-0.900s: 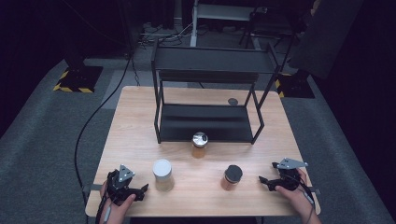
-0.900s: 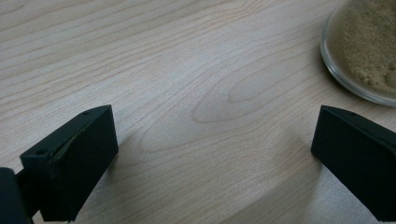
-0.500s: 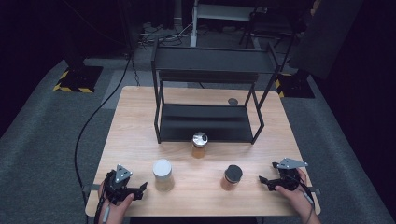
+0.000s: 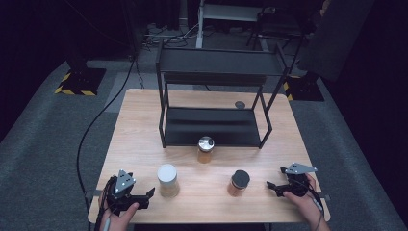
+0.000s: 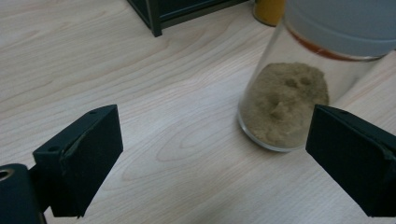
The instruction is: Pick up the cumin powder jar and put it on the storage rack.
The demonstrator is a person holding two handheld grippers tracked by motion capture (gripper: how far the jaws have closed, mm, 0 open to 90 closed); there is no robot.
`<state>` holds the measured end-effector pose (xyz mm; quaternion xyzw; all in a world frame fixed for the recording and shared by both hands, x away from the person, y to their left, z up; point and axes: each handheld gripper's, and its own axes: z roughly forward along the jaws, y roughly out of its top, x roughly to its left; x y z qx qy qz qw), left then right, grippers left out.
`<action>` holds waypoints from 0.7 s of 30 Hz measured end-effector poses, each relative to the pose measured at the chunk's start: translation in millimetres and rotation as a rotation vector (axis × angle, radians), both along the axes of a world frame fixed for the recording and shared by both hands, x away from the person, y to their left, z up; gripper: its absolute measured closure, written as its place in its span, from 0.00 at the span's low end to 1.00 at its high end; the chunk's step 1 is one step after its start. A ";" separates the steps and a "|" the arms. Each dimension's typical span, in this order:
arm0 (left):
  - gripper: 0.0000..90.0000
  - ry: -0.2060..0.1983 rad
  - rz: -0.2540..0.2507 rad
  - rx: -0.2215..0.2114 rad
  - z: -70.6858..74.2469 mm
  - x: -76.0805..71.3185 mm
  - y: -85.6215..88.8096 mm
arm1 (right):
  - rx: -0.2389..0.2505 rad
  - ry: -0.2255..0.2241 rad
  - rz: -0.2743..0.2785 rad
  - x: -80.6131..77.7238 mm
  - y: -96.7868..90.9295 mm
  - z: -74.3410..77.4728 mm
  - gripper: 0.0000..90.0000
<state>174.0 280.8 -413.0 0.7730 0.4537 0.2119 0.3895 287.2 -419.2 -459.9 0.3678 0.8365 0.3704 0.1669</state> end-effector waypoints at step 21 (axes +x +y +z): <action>0.04 -0.068 -0.045 -0.017 27.6 -17.1 -17.7 | 0.000 0.000 0.000 0.0 0.0 0.0 0.10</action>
